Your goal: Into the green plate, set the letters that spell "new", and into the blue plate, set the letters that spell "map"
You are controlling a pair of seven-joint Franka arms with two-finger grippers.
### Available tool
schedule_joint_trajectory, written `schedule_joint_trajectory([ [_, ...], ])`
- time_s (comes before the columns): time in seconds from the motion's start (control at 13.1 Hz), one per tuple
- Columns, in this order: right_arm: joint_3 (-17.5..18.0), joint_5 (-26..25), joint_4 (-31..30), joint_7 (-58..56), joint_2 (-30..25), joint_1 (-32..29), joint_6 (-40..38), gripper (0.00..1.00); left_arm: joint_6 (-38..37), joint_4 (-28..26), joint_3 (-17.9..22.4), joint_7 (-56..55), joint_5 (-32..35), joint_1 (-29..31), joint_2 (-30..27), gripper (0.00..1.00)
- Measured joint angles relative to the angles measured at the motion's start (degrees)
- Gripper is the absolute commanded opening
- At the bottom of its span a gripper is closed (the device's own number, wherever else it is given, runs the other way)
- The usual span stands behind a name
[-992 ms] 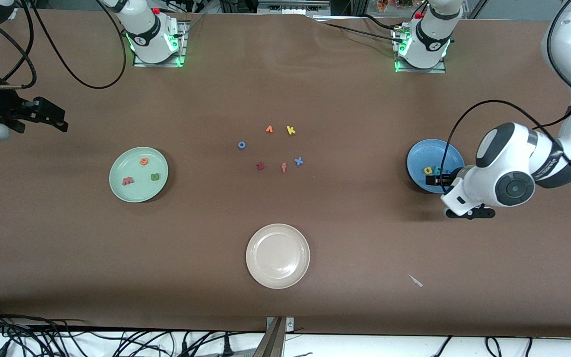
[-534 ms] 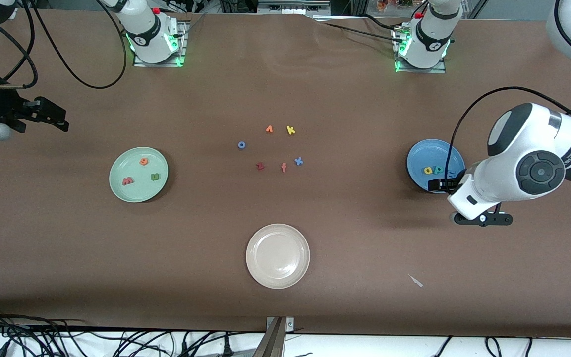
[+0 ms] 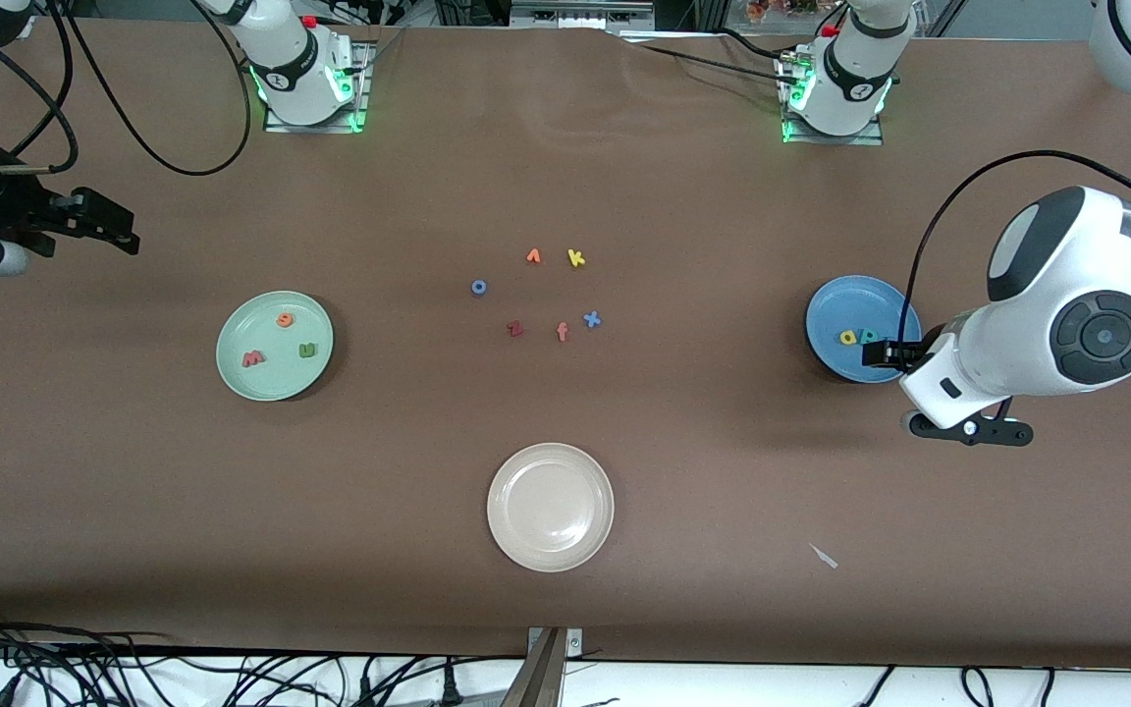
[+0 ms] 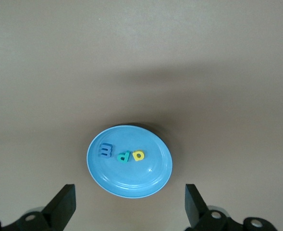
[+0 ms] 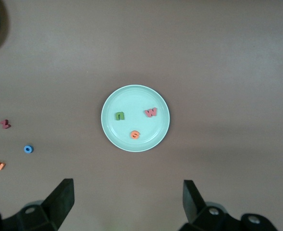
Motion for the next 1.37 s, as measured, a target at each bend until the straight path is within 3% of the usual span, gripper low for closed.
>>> schedule_joint_trajectory([
  [0.15, 0.0, 0.0, 0.0, 0.0, 0.0, 0.0, -0.02, 1.0, -3.51, 3.4, 2.62, 2.73, 0.0, -3.01, -0.07, 1.0],
  [0.31, 0.0, 0.0, 0.01, 0.0, 0.0, 0.0, -0.05, 1.0, -6.37, 7.14, 8.99, 6.13, -1.52, -8.91, -0.21, 1.0],
  [0.46, 0.0, 0.0, 0.01, 0.0, -0.01, 0.0, -0.06, 1.0, -7.02, 9.48, 17.62, 8.7, -8.94, -14.58, -1.44, 0.99],
  [0.69, 0.0, 0.0, 0.02, 0.0, 0.0, 0.01, -0.07, 1.0, -6.0, 10.36, 33.63, 13.17, -20.7, -23.32, -4.75, 0.99],
  [0.76, 0.0, 0.0, 0.02, 0.0, -0.01, 0.01, -0.07, 1.0, -4.32, 10.29, 36.61, 13.74, -23.93, -24.99, -5.76, 0.98],
  [1.14, 0.0, 0.0, 0.02, 0.0, -0.01, 0.02, -0.08, 1.0, 3.95, 4.66, 39.77, 15.06, -26.79, -26.6, -9.76, 0.98],
  [1.37, 0.0, 0.0, 0.03, 0.0, -0.01, 0.03, -0.09, 1.0, 13.77, -4.12, 42.13, 15.75, -27.35, -28.28, -14.24, 0.99],
])
